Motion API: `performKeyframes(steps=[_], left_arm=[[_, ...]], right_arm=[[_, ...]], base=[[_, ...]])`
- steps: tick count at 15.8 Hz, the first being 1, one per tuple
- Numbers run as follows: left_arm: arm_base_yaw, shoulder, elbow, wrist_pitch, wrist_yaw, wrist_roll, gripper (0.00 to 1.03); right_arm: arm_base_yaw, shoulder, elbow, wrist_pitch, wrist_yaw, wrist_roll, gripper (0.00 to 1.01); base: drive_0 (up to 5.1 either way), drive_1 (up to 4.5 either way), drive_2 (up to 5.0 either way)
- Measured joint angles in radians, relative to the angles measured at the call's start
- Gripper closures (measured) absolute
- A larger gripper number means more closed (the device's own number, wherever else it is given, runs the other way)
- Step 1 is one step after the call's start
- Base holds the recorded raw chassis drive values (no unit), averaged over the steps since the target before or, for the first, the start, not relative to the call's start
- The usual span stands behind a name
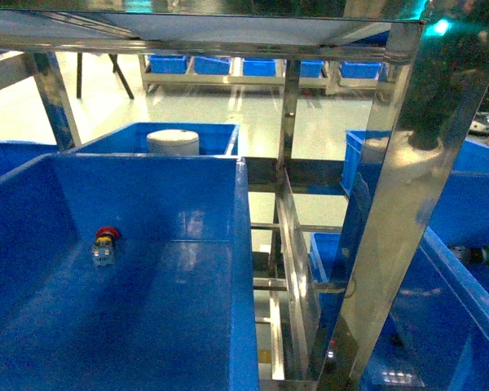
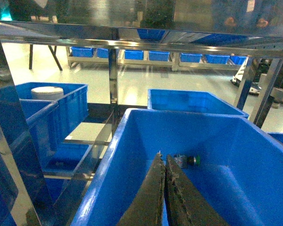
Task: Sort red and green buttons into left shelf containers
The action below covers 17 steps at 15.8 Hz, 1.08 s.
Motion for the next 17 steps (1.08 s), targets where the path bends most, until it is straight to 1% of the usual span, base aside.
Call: performKeyframes(steps=[4, 5, 6, 12, 13, 15, 16, 17], left_arm=[[0.002, -0.012, -0.021, 0.0, 0.002, 0.0, 1.01], [0.002, -0.031, -0.036, 0.012, 0.0, 0.0, 1.01], [0.002, -0.043, -0.055, -0.001, 0.006, 0.001, 1.01], [0.003, -0.044, -0.055, 0.004, 0.001, 0.001, 1.01], [0.003, -0.044, -0.055, 0.005, 0.002, 0.0, 1.0], [0.003, -0.044, -0.055, 0.004, 0.002, 0.001, 0.77], [0.003, -0.044, -0.055, 0.004, 0.002, 0.001, 0.62], [0.003, -0.044, -0.055, 0.004, 0.001, 0.001, 0.51]], right_arm=[[0.0, 0.0, 0.0, 0.001, 0.0, 0.001, 0.99], [0.0, 0.0, 0.0, 0.001, 0.0, 0.001, 0.99], [0.0, 0.0, 0.0, 0.0, 0.0, 0.001, 0.99], [0.0, 0.0, 0.0, 0.0, 0.0, 0.001, 0.99], [0.0, 0.0, 0.0, 0.001, 0.0, 0.001, 0.99], [0.0, 0.0, 0.0, 0.0, 0.0, 0.001, 0.77], [0.0, 0.0, 0.0, 0.0, 0.0, 0.001, 0.62], [0.0, 0.0, 0.0, 0.0, 0.0, 0.001, 0.51]], base=[[0.0, 0.0, 0.0], [0.0, 0.0, 0.0], [0.0, 0.0, 0.0], [0.0, 0.0, 0.0], [0.0, 0.0, 0.0], [0.0, 0.0, 0.0], [0.0, 0.0, 0.0], [0.0, 0.0, 0.0]])
